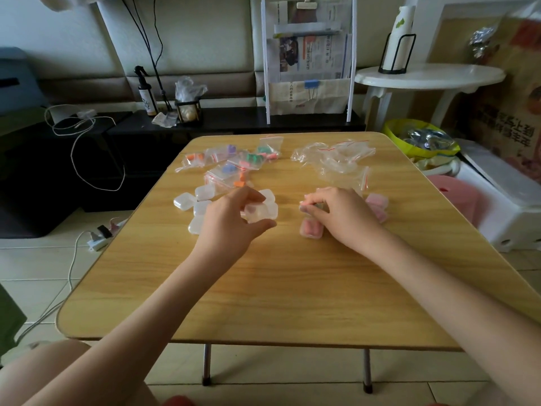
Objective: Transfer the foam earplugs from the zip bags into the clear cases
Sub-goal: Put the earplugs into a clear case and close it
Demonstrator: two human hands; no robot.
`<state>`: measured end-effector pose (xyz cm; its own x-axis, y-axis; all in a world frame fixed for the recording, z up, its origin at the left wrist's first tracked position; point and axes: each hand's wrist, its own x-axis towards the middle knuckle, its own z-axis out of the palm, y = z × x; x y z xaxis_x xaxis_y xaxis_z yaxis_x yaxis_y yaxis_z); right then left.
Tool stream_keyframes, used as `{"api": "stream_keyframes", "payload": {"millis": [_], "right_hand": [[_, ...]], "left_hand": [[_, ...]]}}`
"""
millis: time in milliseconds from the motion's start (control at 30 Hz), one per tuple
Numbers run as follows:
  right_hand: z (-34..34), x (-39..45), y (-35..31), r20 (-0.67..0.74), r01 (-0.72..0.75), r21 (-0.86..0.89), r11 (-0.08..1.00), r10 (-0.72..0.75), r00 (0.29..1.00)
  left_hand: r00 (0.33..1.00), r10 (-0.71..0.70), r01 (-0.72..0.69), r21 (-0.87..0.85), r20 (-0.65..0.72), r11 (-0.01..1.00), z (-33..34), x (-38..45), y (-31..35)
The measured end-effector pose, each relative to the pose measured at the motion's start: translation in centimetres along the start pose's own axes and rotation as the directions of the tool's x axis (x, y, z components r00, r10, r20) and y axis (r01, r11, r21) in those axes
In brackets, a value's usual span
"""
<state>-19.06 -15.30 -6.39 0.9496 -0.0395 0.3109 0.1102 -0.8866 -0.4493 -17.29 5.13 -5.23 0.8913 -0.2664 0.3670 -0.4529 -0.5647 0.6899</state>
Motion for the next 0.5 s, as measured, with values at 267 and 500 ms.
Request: {"api": "stream_keyframes", "payload": {"millis": [267, 500], "right_hand": [[-0.9, 0.3, -1.0, -0.154, 0.085, 0.093, 0.992, -0.070, 0.986], [-1.7, 6.5, 1.8, -0.092, -0.169, -0.119, 0.979, 0.158, 0.983]], "left_hand": [[0.996, -0.049, 0.050, -0.011, 0.079, 0.999, 0.5, -0.6, 0.2], [0.980, 0.023, -0.067, 0.220, 0.198, 0.973, 0.7, -1.2, 0.6]]}}
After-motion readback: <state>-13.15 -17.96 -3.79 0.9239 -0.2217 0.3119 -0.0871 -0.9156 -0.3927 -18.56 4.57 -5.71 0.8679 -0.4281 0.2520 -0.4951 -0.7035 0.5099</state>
